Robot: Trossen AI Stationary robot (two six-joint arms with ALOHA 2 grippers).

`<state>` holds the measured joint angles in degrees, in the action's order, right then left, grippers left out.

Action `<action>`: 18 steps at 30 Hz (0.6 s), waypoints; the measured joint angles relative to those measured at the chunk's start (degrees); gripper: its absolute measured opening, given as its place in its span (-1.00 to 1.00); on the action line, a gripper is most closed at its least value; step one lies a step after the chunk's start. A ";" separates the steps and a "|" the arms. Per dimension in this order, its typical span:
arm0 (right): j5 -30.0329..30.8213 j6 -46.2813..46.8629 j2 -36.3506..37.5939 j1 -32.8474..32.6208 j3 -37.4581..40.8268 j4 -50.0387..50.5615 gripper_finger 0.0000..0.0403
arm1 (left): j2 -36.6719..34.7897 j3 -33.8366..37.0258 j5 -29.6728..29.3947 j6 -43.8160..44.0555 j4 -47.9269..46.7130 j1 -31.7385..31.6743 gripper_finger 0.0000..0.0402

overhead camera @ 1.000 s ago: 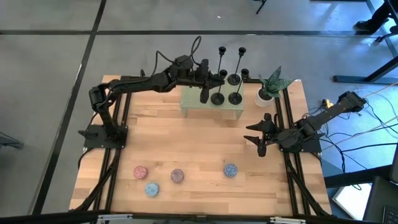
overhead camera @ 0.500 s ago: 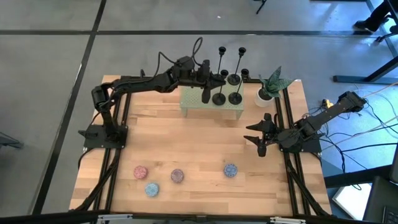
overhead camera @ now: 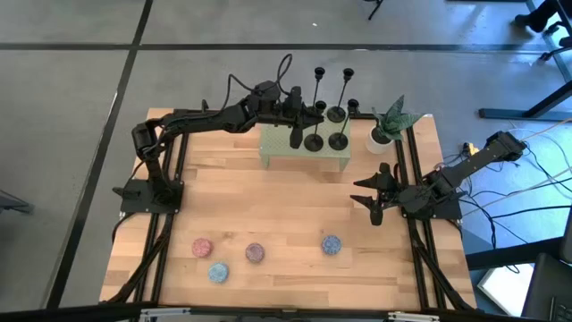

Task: Pick & Place candle stick holders
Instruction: Align the black candle holder with the black candle holder on the shelf, then put the orange scented candle on the shelf

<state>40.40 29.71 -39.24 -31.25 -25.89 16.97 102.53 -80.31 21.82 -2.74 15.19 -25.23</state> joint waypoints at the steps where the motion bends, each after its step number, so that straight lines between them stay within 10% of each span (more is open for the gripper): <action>1: 0.00 0.00 -0.02 -0.01 0.00 0.00 0.12 | 0.01 0.00 -0.09 0.02 -0.01 0.00 -0.78; 18: -0.09 0.00 -0.02 0.01 0.00 0.00 0.12 | -0.61 0.00 -0.24 -1.69 -0.25 0.00 -0.36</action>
<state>40.32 29.71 -39.27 -31.24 -25.89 16.97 101.92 -80.31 21.58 -4.43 14.94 -25.23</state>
